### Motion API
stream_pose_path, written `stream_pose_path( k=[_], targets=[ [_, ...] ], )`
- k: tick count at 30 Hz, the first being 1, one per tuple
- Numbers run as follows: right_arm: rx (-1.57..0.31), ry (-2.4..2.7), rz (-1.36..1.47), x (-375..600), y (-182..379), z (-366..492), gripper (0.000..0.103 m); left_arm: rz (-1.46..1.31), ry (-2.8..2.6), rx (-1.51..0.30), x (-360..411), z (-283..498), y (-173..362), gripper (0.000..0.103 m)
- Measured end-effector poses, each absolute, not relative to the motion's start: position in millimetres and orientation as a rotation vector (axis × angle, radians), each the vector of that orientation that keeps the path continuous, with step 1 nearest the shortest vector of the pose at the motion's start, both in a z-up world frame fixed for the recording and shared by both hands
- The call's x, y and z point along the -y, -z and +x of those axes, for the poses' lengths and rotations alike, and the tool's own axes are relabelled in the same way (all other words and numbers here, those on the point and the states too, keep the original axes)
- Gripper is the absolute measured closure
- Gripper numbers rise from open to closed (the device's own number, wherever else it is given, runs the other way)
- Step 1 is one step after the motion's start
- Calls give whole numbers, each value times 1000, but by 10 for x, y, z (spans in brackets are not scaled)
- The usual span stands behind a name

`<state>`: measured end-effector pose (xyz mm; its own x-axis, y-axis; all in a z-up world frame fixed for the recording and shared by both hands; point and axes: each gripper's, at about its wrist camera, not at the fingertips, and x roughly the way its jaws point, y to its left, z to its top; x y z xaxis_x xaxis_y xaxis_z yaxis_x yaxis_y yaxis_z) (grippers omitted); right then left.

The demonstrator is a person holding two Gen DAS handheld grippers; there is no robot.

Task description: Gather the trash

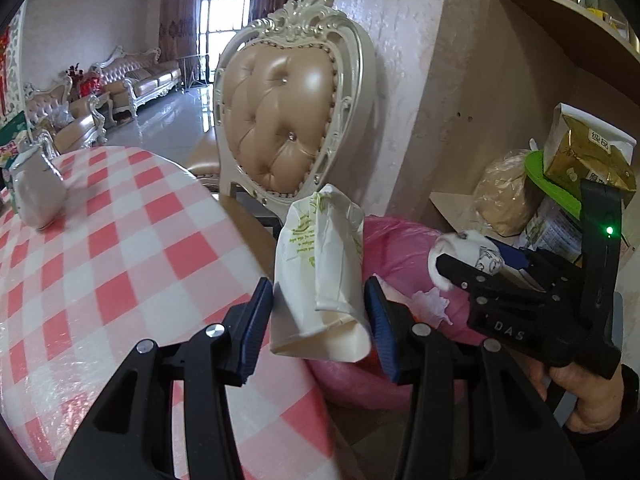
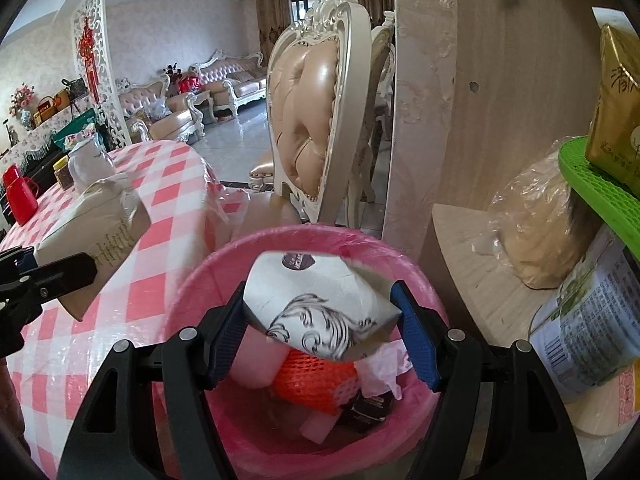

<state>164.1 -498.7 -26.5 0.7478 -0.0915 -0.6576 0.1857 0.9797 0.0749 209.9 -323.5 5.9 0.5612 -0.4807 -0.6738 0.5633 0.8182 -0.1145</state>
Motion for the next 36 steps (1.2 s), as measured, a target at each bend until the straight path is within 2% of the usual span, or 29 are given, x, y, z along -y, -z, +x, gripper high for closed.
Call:
stream_pose_path(
  k=[14, 21, 36],
  targets=[
    [-731, 147, 144, 5125, 377, 1699, 35, 118, 663, -814, 3609, 2320, 106, 53],
    [-727, 144, 156, 5107, 378, 1655, 24, 109, 640, -831, 3555, 2335, 180, 52],
    [-712, 148, 151, 4989, 291, 1243, 17, 32, 613, -828, 3195, 1921, 140, 40]
  ],
)
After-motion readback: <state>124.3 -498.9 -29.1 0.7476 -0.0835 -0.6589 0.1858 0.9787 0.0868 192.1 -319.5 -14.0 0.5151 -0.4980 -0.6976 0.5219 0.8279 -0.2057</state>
